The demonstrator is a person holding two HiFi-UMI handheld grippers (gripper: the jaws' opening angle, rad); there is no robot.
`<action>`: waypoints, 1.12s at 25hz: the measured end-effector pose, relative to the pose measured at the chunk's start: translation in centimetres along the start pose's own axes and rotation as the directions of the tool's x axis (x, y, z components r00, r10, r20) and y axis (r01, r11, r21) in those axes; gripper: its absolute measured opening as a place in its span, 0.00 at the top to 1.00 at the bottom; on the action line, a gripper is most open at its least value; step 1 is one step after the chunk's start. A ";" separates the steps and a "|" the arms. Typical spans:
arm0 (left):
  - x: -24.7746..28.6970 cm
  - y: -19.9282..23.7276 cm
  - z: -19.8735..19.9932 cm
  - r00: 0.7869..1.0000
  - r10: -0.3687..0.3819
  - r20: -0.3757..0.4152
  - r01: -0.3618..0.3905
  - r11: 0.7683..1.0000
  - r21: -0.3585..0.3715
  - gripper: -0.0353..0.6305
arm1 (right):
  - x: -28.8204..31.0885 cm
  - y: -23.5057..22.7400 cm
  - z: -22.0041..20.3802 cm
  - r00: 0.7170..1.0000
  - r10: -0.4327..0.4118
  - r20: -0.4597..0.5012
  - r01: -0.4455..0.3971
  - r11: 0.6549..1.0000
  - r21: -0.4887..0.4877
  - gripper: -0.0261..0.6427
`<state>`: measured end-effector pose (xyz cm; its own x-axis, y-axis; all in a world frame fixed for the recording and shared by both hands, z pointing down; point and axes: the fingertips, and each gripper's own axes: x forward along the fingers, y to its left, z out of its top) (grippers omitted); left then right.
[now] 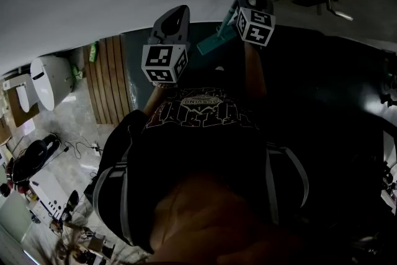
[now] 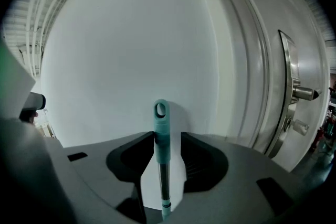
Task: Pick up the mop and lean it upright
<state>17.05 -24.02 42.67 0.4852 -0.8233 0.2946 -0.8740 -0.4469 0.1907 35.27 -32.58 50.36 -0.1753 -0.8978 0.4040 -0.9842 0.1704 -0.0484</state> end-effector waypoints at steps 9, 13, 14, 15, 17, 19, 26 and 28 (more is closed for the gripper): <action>-0.2 -0.8 0.0 1.000 -0.024 -0.001 0.024 1.000 0.013 0.88 | -2.2 0.7 0.9 0.999 0.014 0.041 -0.014 1.000 -0.022 0.84; -0.1 -1.5 0.0 0.999 -0.046 -0.001 0.046 0.999 0.015 0.88 | -3.3 0.9 1.2 0.998 0.013 0.057 -0.011 0.999 -0.038 0.91; 0.0 -1.7 -0.1 0.999 -0.050 -0.002 0.050 0.999 0.015 0.88 | -3.6 0.9 1.2 0.998 0.014 0.062 -0.012 0.999 -0.035 0.92; 0.0 -1.9 -0.1 0.999 -0.054 -0.002 0.054 0.998 0.015 0.88 | -3.9 0.9 1.3 0.998 0.016 0.065 -0.014 0.999 -0.032 0.93; 0.1 -2.2 -0.1 0.998 -0.064 -0.003 0.064 0.998 0.016 0.88 | -4.6 1.0 1.2 0.998 0.022 0.065 -0.020 0.999 -0.028 0.93; 0.3 -2.7 -0.1 0.997 -0.077 -0.005 0.077 0.997 0.017 0.88 | -5.3 1.0 1.2 0.998 0.027 0.061 -0.025 0.999 -0.026 0.93; 1.3 -4.7 0.0 0.991 -0.133 -0.011 0.133 0.991 0.022 0.88 | -7.7 0.8 1.4 0.998 0.028 0.058 -0.027 1.000 -0.016 0.93; 1.5 -5.4 -0.1 0.988 -0.151 -0.014 0.152 0.988 0.022 0.88 | -8.4 0.8 1.4 0.998 0.025 0.057 -0.024 1.000 -0.014 0.93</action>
<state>22.48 -22.81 42.20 0.6121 -0.7413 0.2753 -0.7908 -0.5742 0.2121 35.96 -25.41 45.68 -0.2010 -0.9150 0.3497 -0.9792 0.1977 -0.0456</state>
